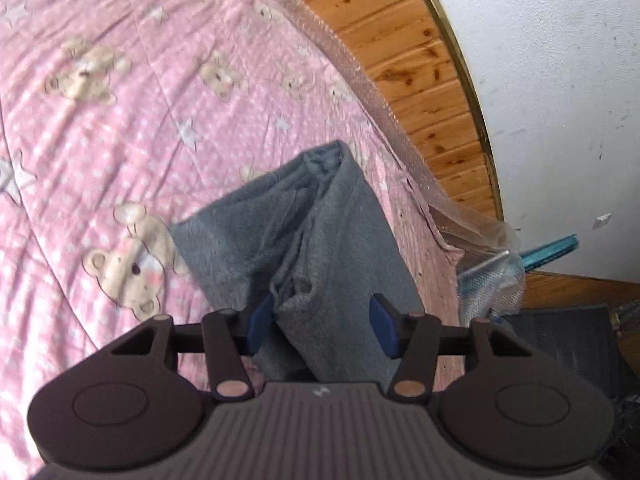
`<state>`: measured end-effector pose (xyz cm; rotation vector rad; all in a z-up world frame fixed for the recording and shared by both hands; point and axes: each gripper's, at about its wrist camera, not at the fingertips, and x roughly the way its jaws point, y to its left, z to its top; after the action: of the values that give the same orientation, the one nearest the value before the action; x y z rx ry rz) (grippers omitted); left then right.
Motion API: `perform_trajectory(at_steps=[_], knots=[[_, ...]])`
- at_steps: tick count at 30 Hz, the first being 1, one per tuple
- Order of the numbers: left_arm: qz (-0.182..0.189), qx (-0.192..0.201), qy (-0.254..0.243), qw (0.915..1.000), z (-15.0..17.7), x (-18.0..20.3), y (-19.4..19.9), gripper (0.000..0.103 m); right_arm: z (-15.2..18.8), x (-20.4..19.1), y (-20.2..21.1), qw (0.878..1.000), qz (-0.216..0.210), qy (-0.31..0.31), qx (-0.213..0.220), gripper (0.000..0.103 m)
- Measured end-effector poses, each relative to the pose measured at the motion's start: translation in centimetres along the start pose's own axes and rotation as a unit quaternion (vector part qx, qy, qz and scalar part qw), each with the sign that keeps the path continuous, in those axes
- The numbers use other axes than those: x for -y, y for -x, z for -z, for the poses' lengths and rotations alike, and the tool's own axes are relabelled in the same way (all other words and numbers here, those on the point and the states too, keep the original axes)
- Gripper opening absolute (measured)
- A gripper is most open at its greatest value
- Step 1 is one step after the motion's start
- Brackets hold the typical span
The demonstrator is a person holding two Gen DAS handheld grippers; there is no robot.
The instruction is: Fold clothes
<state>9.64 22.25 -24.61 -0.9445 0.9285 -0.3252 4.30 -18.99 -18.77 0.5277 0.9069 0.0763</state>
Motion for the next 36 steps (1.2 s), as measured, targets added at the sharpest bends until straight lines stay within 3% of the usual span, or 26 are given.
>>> perform_trajectory(at_steps=[2, 3, 4, 6, 9, 11, 13, 14, 16, 18, 19, 21, 23, 24, 25, 26, 27, 32, 36], knots=[[-0.011, -0.011, 0.011, 0.9998, -0.1, -0.9, -1.1, 0.051, 0.8, -1.9, -1.2, 0.994, 0.020, 0.108, -0.018, 0.063], [-0.023, -0.010, 0.018, 0.9995, -0.1, -1.5, -1.6, 0.044, 1.2, -2.7, -1.9, 0.987, 0.036, 0.157, -0.027, 0.057], [-0.036, -0.011, 0.023, 0.9990, -0.4, -2.3, -2.0, 0.027, 1.6, -3.4, -2.7, 0.977, 0.057, 0.201, -0.036, 0.034], [-0.023, -0.017, 0.024, 0.9993, -1.0, -3.3, -2.2, 0.025, 2.1, -4.3, -4.0, 0.958, 0.094, 0.265, -0.050, 0.015], [-0.036, -0.021, -0.001, 0.9991, -1.0, -2.5, -1.8, 0.026, 2.0, -3.4, -3.5, 0.957, 0.117, 0.260, -0.050, 0.015], [-0.033, -0.013, 0.012, 0.9993, -0.9, -2.3, -1.1, 0.033, 2.0, -3.2, -2.7, 0.956, 0.127, 0.259, -0.053, 0.021], [-0.019, -0.005, 0.024, 0.9995, -0.6, -1.9, -0.3, 0.055, 1.7, -3.3, -1.0, 0.963, 0.121, 0.238, -0.037, 0.029], [-0.008, -0.003, 0.026, 0.9996, -0.4, -1.6, 0.0, 0.057, 1.4, -3.5, -0.1, 0.969, 0.108, 0.219, -0.026, 0.031], [0.009, -0.004, 0.033, 0.9994, -0.1, -1.1, 0.1, 0.058, 0.9, -3.8, 1.4, 0.984, 0.066, 0.164, -0.008, 0.046], [0.023, -0.010, 0.044, 0.9987, 0.1, -0.8, -0.2, 0.059, 0.6, -3.3, 1.4, 0.996, 0.021, 0.084, -0.013, 0.048], [0.021, -0.009, 0.044, 0.9988, 0.1, -0.6, -0.5, 0.064, 0.4, -2.6, 1.0, 0.999, 0.001, 0.040, -0.018, 0.050], [0.014, -0.008, 0.038, 0.9991, 0.0, -0.2, -1.1, 0.067, 0.5, -1.2, 0.0, 0.998, -0.033, -0.048, -0.025, 0.057], [0.004, -0.007, 0.028, 0.9996, -0.3, 0.1, -1.8, 0.066, 0.3, 0.0, -0.8, 0.992, -0.056, -0.113, -0.016, 0.057], [-0.001, -0.005, 0.020, 0.9998, -0.6, 0.3, -2.1, 0.055, 0.1, 0.4, -1.1, 0.989, -0.061, -0.132, -0.009, 0.056], [-0.009, -0.007, 0.008, 0.9999, -0.8, 0.7, -2.3, 0.028, -0.1, 0.7, -1.5, 0.986, -0.066, -0.151, -0.002, 0.050], [-0.015, -0.008, -0.002, 0.9999, -1.0, 0.9, -2.3, 0.012, -0.4, 0.8, -1.7, 0.985, -0.069, -0.161, 0.006, 0.037], [-0.020, -0.008, -0.011, 0.9997, -1.3, 1.1, -2.2, 0.008, -0.6, 0.6, -1.8, 0.985, -0.070, -0.158, 0.010, 0.005], [-0.025, 0.000, -0.022, 0.9994, -1.8, 0.7, -0.7, 0.006, -0.8, -2.0, 0.0, 0.991, -0.074, -0.109, 0.006, 0.001], [-0.051, -0.007, -0.008, 0.9986, -1.4, -1.4, -1.0, 0.006, 0.6, -2.2, -1.8, 0.995, -0.034, -0.091, -0.027, 0.000]])
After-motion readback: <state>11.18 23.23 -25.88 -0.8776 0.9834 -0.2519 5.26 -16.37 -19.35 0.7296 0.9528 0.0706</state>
